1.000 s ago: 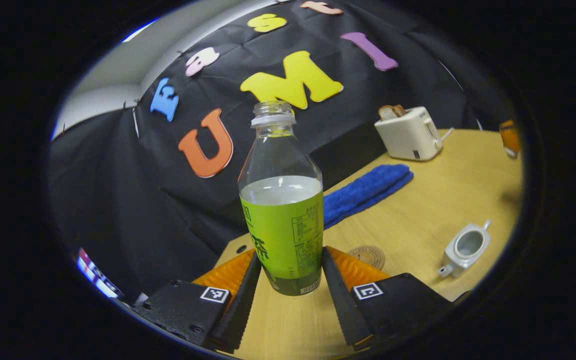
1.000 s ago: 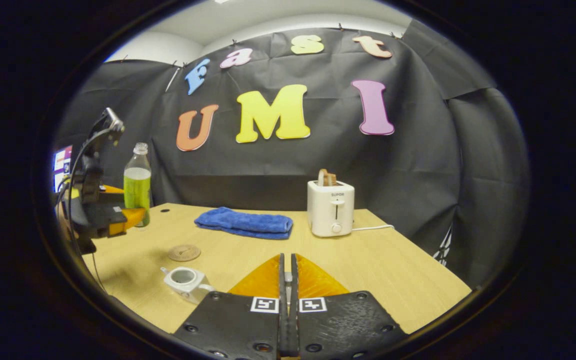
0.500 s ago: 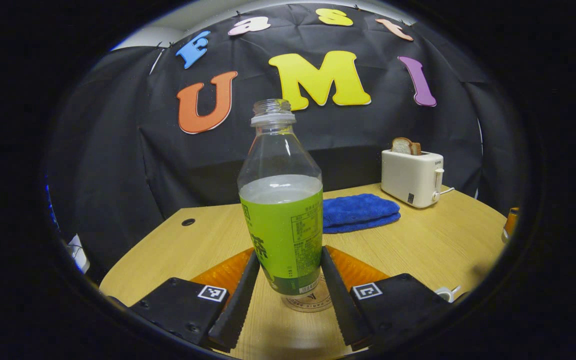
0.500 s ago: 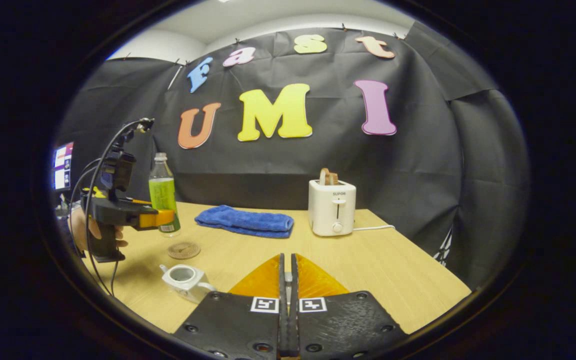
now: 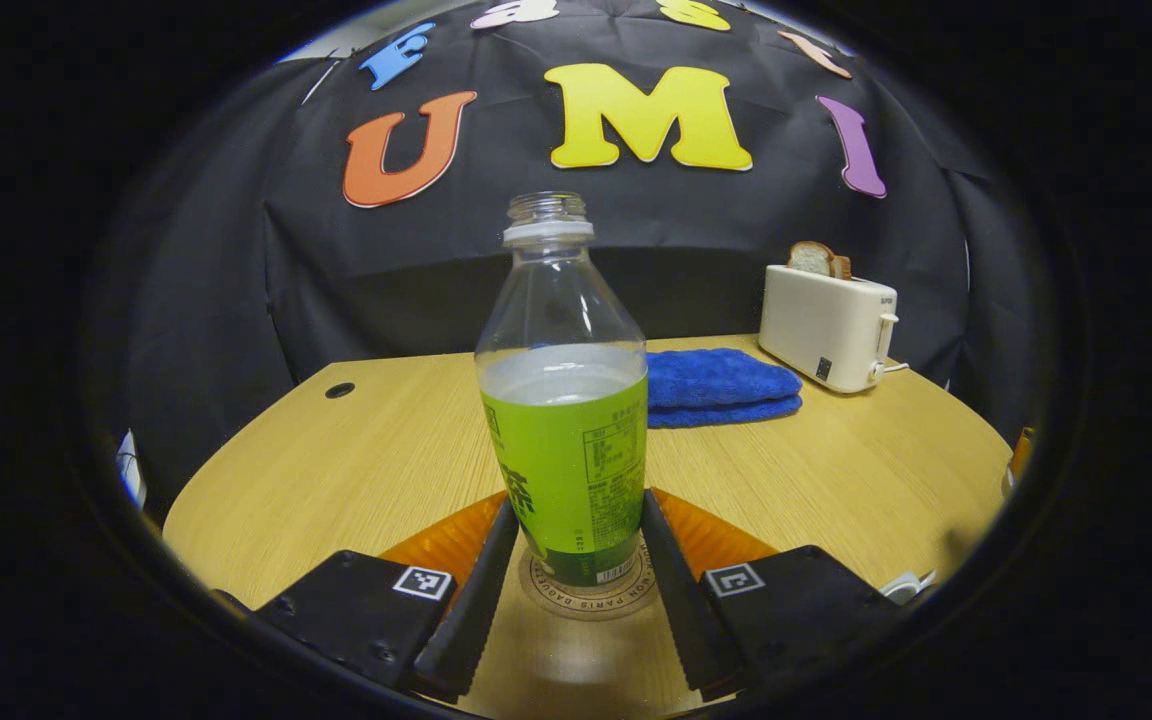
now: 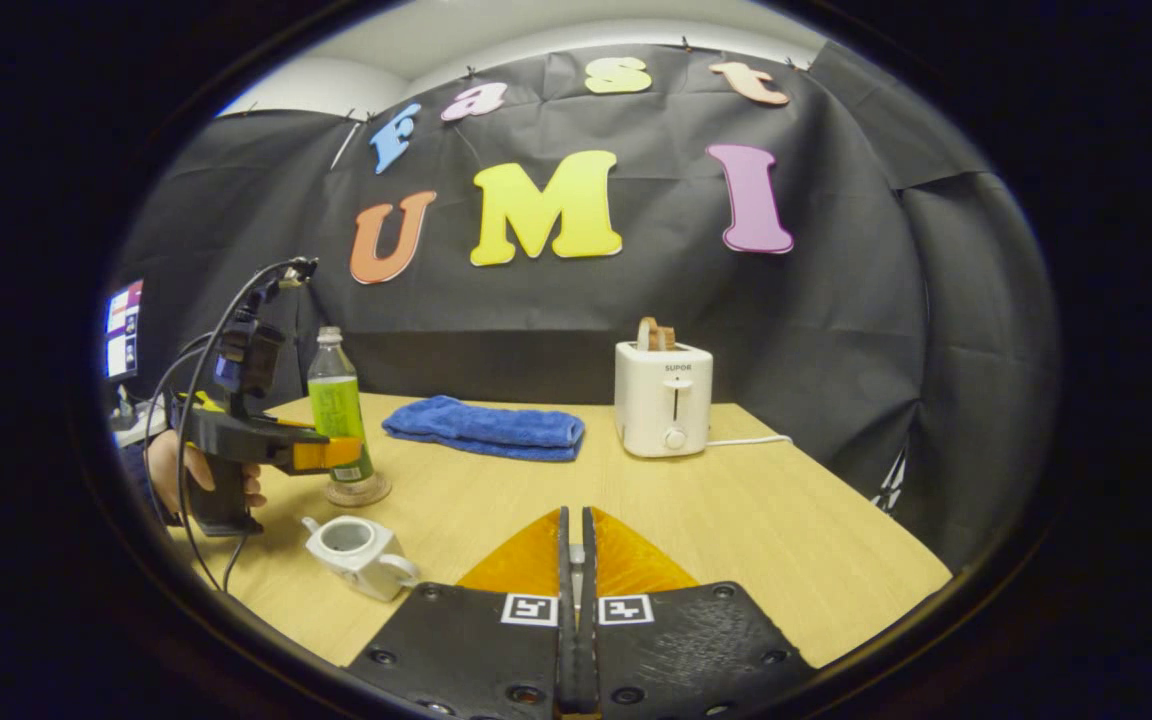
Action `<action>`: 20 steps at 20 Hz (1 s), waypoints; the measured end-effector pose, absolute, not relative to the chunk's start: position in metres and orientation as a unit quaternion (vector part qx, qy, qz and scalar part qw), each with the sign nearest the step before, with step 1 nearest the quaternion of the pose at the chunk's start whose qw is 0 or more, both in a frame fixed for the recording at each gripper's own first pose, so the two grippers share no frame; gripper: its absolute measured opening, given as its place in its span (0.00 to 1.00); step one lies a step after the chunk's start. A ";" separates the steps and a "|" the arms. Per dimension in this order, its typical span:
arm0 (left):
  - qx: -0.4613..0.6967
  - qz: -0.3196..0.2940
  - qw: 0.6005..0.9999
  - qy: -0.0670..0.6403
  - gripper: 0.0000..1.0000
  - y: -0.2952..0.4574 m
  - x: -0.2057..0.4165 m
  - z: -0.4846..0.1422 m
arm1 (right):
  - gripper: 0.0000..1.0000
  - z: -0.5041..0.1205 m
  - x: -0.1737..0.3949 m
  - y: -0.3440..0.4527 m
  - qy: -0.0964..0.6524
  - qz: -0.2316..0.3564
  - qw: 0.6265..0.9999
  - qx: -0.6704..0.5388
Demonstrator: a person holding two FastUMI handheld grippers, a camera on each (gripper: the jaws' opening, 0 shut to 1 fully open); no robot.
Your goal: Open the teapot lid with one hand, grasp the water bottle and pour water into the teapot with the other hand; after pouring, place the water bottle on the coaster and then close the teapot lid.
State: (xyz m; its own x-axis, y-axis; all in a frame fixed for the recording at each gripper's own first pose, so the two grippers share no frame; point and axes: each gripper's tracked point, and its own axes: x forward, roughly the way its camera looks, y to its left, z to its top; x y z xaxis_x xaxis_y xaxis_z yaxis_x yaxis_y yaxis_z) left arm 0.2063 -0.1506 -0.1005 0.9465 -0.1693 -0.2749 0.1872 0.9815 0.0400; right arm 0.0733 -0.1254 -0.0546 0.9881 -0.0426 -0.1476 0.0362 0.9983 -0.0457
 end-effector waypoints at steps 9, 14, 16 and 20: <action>0.061 -0.105 0.987 0.108 0.84 -0.160 0.182 -0.088 | 0.00 -0.057 0.070 -0.110 0.075 -0.015 0.996 -0.039; 0.079 -0.108 0.987 0.084 0.94 -0.156 0.176 -0.074 | 0.00 -0.052 0.065 -0.098 0.072 -0.012 0.996 -0.053; 0.080 -0.114 0.985 0.102 0.94 -0.159 0.177 -0.088 | 0.00 -0.048 0.062 -0.093 0.066 -0.009 0.996 -0.055; 0.060 -0.108 0.987 0.106 0.94 -0.156 0.181 -0.093 | 0.00 -0.043 0.058 -0.088 0.057 -0.003 0.996 -0.064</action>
